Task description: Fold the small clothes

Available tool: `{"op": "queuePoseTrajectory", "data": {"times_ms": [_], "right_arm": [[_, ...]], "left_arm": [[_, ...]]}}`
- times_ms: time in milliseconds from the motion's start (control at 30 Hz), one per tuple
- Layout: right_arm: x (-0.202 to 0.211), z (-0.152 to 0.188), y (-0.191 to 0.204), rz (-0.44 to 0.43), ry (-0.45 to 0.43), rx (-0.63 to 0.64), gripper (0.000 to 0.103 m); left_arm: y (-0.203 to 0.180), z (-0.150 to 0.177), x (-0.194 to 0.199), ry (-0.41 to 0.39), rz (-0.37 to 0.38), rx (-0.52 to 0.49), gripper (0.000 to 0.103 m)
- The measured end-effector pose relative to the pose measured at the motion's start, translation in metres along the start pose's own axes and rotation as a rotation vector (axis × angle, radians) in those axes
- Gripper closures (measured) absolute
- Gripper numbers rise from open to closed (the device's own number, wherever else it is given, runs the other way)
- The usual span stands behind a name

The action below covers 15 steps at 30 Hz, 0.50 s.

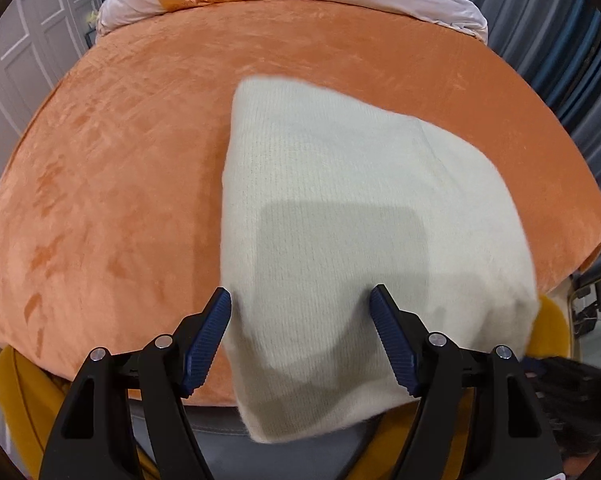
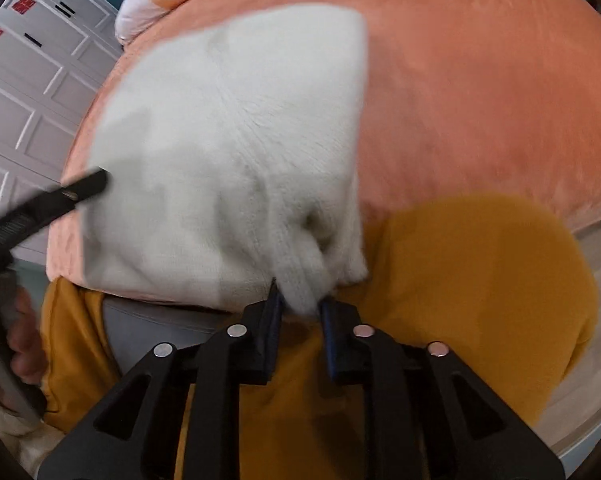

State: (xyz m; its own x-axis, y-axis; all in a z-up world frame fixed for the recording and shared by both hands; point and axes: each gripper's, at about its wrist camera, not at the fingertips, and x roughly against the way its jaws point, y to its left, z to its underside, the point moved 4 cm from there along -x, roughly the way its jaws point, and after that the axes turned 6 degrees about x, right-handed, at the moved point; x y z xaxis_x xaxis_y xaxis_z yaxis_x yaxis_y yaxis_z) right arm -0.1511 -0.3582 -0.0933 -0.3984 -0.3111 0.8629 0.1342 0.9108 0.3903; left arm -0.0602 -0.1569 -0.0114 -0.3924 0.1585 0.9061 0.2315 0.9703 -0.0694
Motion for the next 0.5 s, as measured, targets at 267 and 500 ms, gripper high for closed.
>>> {"op": "queuePoseTrajectory", "data": {"times_ms": [267, 500], "right_arm": [[0.038, -0.043, -0.034, -0.090, -0.132, -0.132, 0.055], [0.017, -0.103, 0.001, -0.095, -0.172, -0.036, 0.089]], "left_arm": [[-0.002, 0.000, 0.000, -0.011, 0.009, 0.004, 0.033], [-0.002, -0.003, 0.003, -0.023, -0.016, -0.005, 0.033]]}}
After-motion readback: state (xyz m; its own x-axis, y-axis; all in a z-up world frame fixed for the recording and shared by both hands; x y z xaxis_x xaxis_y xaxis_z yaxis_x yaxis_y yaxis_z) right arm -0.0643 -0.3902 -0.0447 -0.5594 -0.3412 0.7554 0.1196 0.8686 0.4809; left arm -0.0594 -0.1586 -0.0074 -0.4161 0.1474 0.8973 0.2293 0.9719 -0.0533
